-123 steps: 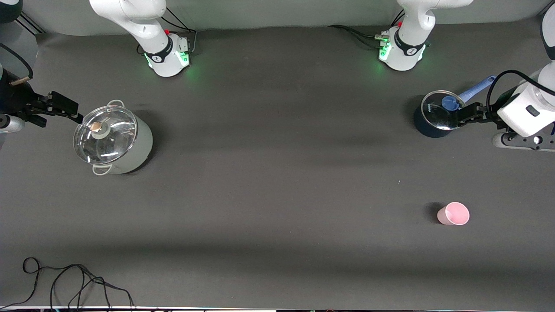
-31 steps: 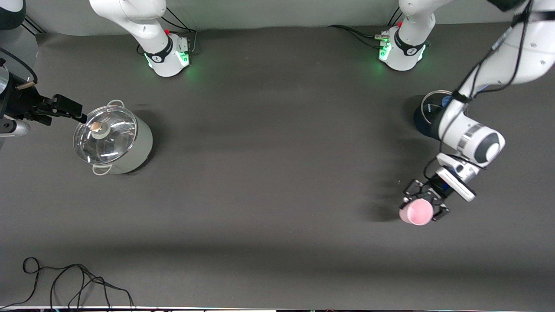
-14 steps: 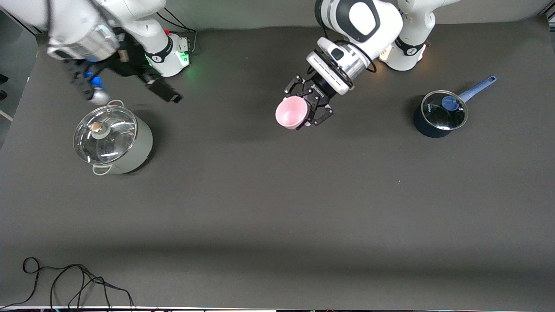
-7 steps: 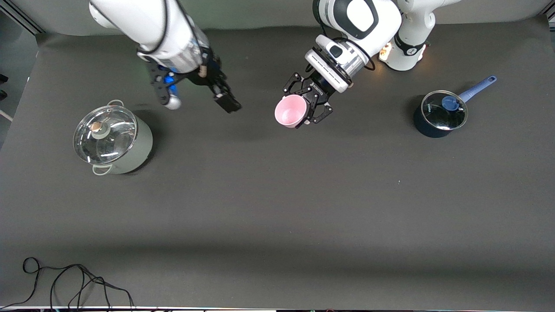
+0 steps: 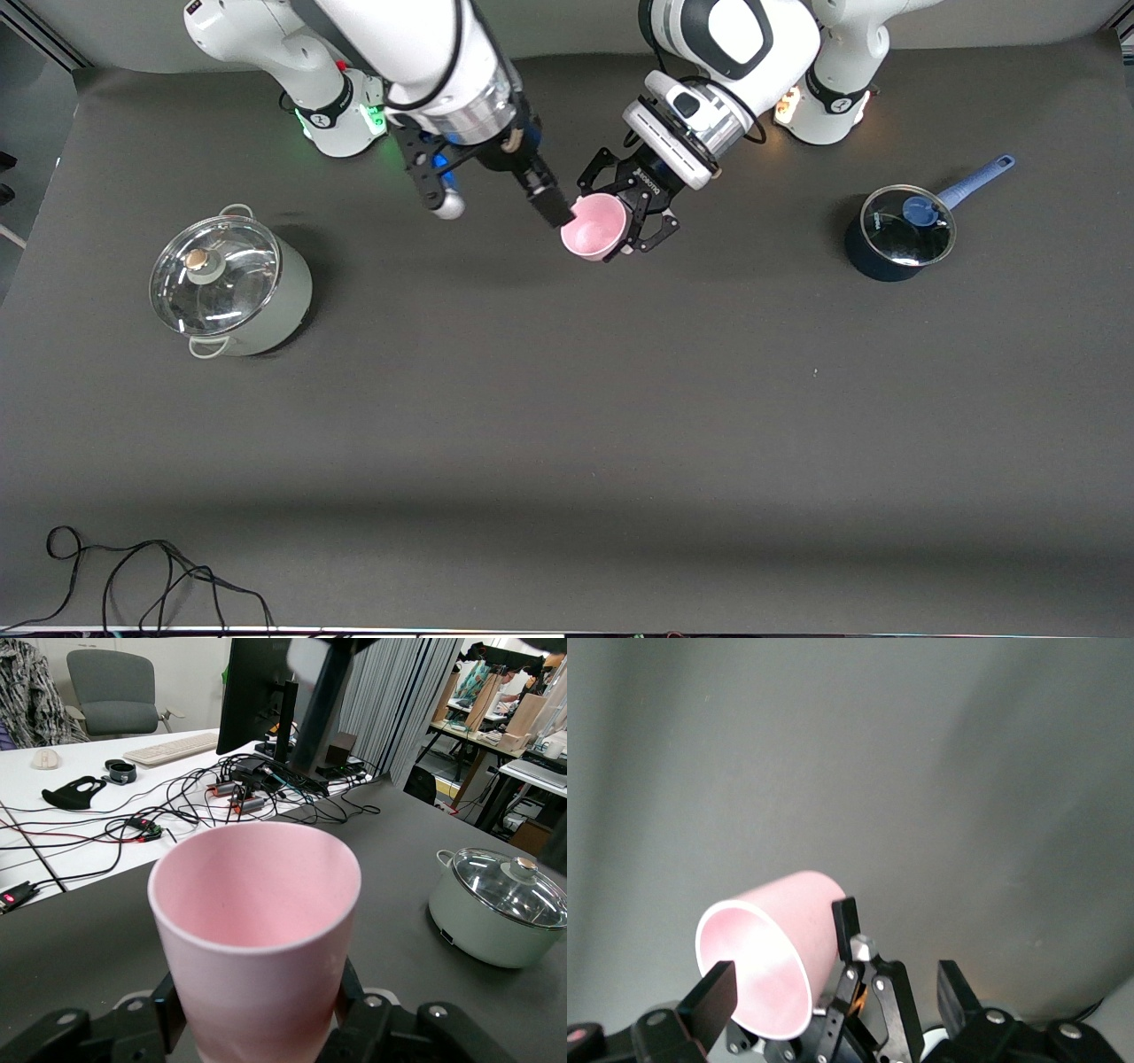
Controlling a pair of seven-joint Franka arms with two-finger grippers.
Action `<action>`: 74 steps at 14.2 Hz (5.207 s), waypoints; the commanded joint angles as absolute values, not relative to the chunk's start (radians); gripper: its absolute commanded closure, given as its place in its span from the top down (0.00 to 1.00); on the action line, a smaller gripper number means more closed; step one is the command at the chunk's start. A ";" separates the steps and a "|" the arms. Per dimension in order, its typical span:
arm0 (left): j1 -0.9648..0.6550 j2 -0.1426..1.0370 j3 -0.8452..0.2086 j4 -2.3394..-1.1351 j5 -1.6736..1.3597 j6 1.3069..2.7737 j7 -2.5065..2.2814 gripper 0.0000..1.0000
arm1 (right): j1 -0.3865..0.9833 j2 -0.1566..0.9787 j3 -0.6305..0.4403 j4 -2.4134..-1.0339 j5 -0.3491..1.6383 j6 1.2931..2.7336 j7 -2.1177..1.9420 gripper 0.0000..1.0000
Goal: Transfer pink cup from left to right arm
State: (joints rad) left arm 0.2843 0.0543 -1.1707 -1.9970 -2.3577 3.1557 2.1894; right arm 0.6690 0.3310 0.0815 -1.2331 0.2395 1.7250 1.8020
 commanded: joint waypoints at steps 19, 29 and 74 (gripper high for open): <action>0.268 0.060 -1.161 -1.967 -2.375 3.212 2.175 1.00 | 0.677 0.391 0.061 -1.192 0.253 1.712 1.588 0.00; 0.316 0.173 -1.095 -1.977 -2.335 3.221 2.180 1.00 | 0.497 0.275 -0.024 -1.221 0.249 1.422 0.998 0.00; 0.413 0.180 -0.572 -1.792 -0.283 2.035 0.190 1.00 | 0.518 0.384 -0.508 -2.094 0.417 2.347 -0.138 0.81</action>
